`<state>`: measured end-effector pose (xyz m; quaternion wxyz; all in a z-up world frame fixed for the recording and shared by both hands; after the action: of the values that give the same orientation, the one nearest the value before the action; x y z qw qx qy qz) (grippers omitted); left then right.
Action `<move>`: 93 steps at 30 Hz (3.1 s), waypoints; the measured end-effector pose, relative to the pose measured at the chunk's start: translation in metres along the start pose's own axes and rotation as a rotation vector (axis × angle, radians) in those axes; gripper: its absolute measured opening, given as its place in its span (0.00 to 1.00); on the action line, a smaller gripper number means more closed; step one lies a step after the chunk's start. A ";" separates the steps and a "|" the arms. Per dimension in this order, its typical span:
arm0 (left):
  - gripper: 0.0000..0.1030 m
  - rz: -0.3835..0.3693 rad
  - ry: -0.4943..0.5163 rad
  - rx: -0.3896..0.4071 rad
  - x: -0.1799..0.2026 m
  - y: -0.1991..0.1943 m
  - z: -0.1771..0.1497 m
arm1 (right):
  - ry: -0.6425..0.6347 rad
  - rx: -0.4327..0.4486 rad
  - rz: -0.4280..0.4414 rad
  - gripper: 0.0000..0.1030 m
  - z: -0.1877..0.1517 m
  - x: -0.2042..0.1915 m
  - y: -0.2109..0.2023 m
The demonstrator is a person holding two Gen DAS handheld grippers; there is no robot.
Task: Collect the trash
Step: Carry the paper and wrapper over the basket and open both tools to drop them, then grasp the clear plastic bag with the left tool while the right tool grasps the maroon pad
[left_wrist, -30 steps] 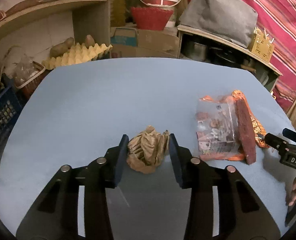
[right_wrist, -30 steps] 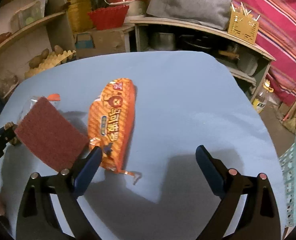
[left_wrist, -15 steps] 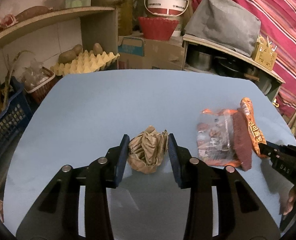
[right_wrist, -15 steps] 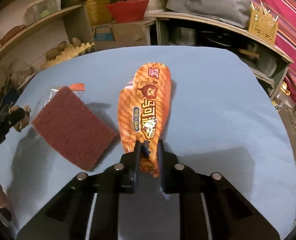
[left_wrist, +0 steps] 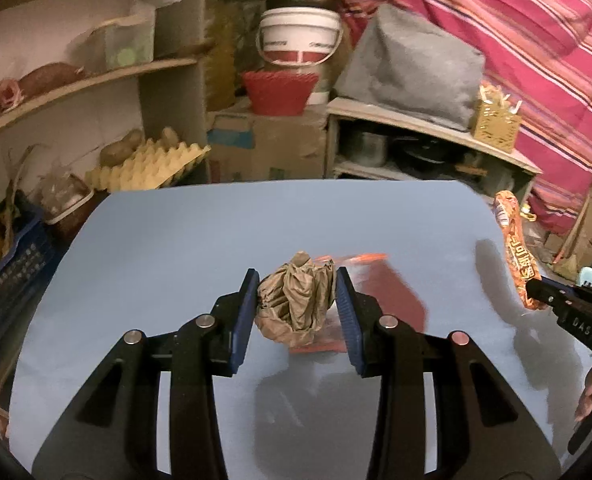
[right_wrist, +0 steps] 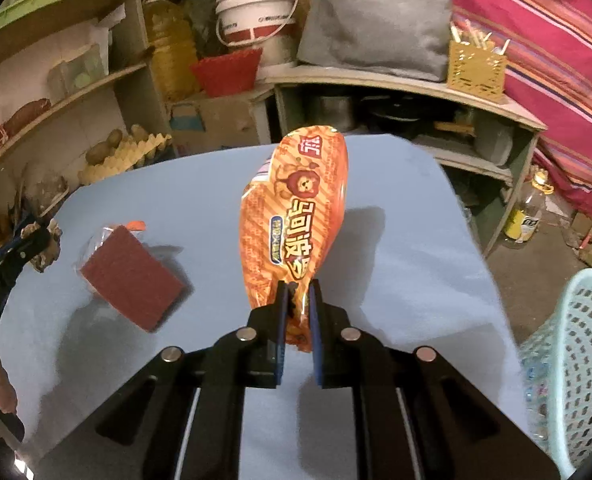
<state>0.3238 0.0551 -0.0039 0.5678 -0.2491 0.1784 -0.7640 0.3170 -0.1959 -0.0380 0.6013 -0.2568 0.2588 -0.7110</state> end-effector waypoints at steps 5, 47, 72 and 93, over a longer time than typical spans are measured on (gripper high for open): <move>0.37 -0.030 0.042 0.020 0.037 -0.001 0.005 | 0.012 0.026 -0.029 0.10 -0.003 0.029 -0.016; 0.37 -0.453 0.287 0.021 0.388 0.040 -0.035 | 0.269 0.021 -0.323 0.10 -0.079 0.316 -0.094; 0.88 -0.396 0.252 -0.009 0.415 0.079 -0.049 | 0.310 -0.054 -0.320 0.30 -0.092 0.333 -0.075; 0.95 -0.243 0.206 0.043 0.294 0.041 -0.015 | 0.290 -0.011 -0.318 0.86 -0.057 0.260 -0.068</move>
<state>0.2789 -0.2377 0.0137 0.4553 -0.1770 0.1876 -0.8522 0.1917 -0.4393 -0.0204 0.4366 -0.1925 0.3026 -0.8251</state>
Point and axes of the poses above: each gripper's, at about its wrist camera, not at the fingertips, and y roughly the way its jaws point, x to its right, z to its top, the point moved 1 cm from there along y, roughly the way its jaws point, and after that the axes turned 13 degrees about -z, right-handed, at the moved point
